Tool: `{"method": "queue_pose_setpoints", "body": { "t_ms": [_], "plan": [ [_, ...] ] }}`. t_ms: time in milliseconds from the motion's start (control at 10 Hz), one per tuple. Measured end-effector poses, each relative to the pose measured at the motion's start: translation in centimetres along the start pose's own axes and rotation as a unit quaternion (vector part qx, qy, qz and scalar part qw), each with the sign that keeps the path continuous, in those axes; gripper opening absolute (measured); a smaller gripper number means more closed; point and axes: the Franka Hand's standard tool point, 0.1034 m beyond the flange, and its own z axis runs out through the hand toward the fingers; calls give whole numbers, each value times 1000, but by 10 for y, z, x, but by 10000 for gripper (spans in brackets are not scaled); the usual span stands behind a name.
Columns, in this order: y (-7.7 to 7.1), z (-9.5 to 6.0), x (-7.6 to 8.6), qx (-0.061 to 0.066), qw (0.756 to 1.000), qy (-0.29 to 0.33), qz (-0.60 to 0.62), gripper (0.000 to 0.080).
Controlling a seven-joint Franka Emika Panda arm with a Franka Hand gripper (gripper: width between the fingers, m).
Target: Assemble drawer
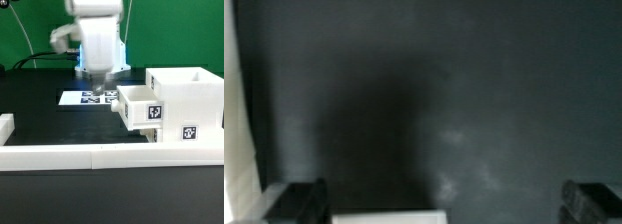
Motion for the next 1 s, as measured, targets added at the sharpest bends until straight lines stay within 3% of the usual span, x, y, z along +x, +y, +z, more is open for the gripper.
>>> {"method": "queue_pose_setpoints", "body": {
  "t_ms": [400,1000],
  "plan": [
    [12,12,-7,17,998,55,15,649],
    [8,19,41,27,996,62,60,649]
  ]
}}
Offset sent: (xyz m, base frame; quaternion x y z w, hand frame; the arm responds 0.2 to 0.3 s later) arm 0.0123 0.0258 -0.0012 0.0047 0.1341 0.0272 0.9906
